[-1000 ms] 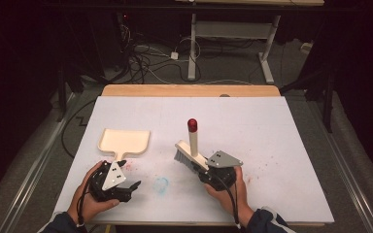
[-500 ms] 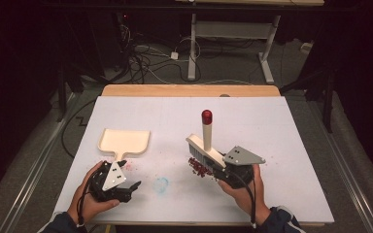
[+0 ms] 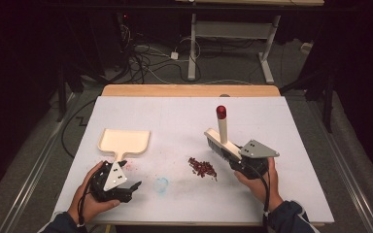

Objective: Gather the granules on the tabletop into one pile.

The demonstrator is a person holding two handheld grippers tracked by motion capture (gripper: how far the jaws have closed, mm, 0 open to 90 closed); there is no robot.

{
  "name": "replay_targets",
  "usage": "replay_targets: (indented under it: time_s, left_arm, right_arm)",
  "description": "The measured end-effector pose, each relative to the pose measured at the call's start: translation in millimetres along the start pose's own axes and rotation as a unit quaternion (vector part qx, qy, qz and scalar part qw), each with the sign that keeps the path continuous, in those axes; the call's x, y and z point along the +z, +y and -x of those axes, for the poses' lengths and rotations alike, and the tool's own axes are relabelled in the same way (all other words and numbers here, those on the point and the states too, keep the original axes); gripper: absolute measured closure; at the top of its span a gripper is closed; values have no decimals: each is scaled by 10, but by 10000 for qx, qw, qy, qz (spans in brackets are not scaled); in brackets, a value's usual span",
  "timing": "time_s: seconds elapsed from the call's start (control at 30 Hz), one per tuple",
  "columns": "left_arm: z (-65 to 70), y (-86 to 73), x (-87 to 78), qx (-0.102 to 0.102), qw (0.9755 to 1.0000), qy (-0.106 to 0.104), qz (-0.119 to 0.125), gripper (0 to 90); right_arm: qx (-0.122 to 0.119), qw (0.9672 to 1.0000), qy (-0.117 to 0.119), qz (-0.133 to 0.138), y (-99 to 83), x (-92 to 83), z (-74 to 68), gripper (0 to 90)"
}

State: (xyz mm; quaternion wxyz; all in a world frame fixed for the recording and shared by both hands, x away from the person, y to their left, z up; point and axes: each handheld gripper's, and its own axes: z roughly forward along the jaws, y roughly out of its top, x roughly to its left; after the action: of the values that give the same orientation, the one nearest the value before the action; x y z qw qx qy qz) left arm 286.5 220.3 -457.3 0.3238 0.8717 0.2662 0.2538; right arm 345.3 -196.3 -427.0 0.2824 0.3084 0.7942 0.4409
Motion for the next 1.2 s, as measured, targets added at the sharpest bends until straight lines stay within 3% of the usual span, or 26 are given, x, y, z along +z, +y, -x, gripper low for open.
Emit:
replay_targets:
  time_s: [0.3, 0.5, 0.77, 0.9, 1.0, 1.2]
  left_arm:
    - [-4, -5, -11, 9, 10000, 29, 6, 187]
    - [-18, -11, -23, -15, 10000, 59, 19, 187]
    - [-16, -3, -15, -19, 10000, 70, 2, 187]
    - [-17, 0, -12, -29, 10000, 85, -9, 187]
    - [-15, 1, -18, -30, 9999, 98, 8, 187]
    - [-19, -3, -15, -30, 10000, 85, -3, 187]
  right_arm:
    - [71, 9999, 94, -78, -27, -84, 127, 682]
    - [181, 9992, 330, -165, -59, -287, 195, 681]
    - [396, 9955, 816, -276, -127, -633, 240, 680]
    - [570, 9912, 1094, -474, -150, -737, 235, 680]
    - [837, 9876, 1191, -581, -150, -793, 225, 681]
    - [1428, 9743, 1490, -901, -200, -801, 313, 680]
